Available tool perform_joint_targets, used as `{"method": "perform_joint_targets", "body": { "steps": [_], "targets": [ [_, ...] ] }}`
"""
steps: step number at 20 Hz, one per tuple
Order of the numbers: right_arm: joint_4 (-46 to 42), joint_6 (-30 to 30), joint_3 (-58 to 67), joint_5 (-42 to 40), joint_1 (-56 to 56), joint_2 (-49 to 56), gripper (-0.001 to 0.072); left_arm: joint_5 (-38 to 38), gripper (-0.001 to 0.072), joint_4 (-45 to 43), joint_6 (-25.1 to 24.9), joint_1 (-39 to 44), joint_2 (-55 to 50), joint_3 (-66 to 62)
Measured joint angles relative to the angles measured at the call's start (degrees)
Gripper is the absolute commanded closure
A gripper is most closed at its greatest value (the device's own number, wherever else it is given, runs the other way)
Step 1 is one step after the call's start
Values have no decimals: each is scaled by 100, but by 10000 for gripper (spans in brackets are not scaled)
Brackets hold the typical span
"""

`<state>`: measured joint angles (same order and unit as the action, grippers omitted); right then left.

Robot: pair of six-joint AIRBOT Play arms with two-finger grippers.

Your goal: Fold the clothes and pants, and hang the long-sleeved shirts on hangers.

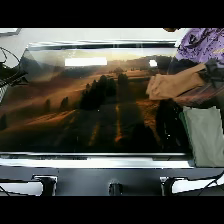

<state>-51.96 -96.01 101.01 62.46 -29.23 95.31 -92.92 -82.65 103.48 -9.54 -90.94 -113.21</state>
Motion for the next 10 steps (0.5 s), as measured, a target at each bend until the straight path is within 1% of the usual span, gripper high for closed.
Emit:
{"method": "perform_joint_targets", "body": {
  "steps": [4,10],
  "targets": [
    [-721,-678,190,348,-214,-262,685,-44,690,9,0,9,0,0],
    [-2240,-1958,251,715,-286,-839,685,-273,690,17,0,9,0,0]
  ]
}}
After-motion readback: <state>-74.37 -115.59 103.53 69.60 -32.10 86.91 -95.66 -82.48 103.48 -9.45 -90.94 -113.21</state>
